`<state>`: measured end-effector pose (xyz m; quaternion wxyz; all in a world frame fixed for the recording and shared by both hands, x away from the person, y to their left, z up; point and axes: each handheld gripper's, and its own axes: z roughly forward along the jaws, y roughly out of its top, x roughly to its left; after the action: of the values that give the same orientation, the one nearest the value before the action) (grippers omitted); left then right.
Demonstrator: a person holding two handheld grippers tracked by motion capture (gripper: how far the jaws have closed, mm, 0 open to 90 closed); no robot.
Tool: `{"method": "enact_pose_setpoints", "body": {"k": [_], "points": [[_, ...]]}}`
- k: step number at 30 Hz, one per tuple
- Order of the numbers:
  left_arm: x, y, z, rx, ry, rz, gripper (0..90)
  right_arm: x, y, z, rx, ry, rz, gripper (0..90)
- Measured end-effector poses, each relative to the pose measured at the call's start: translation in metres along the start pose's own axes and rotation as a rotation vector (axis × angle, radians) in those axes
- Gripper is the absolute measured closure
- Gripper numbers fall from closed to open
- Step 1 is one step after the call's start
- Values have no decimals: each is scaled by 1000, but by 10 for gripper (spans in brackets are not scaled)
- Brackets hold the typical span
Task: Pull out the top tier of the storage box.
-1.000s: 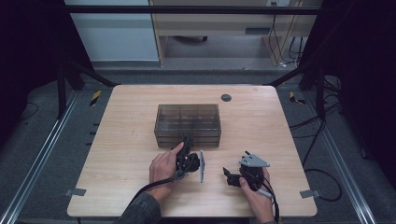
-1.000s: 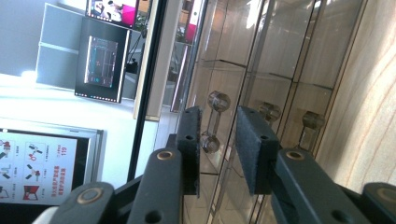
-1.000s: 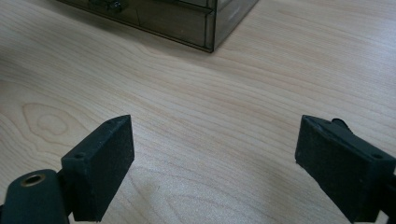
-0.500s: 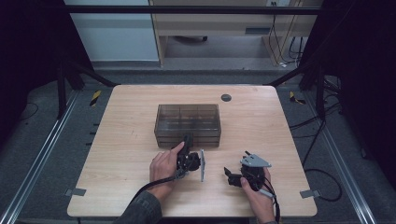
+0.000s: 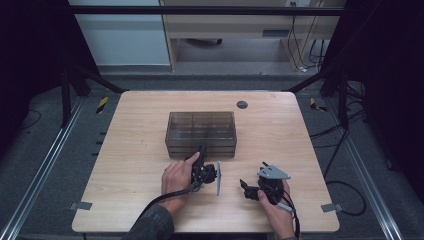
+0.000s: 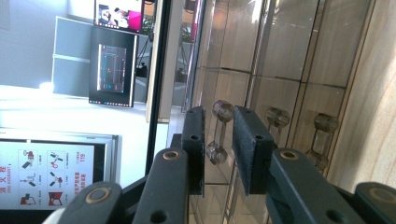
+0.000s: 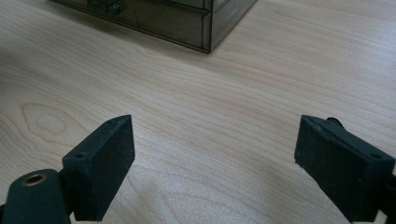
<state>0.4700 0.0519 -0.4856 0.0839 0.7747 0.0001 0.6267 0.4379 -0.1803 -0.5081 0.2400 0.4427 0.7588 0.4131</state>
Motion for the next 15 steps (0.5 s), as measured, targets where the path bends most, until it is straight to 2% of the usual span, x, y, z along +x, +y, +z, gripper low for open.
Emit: {"method": "enact_pose_setpoints", "body": {"k": [8, 15], "points": [[-3, -3, 4, 14, 1, 21, 725, 0, 0, 0, -1, 1, 0, 124], [-5, -3, 6, 16, 18, 49, 733, 0, 0, 0, 0, 3, -1, 125]]}}
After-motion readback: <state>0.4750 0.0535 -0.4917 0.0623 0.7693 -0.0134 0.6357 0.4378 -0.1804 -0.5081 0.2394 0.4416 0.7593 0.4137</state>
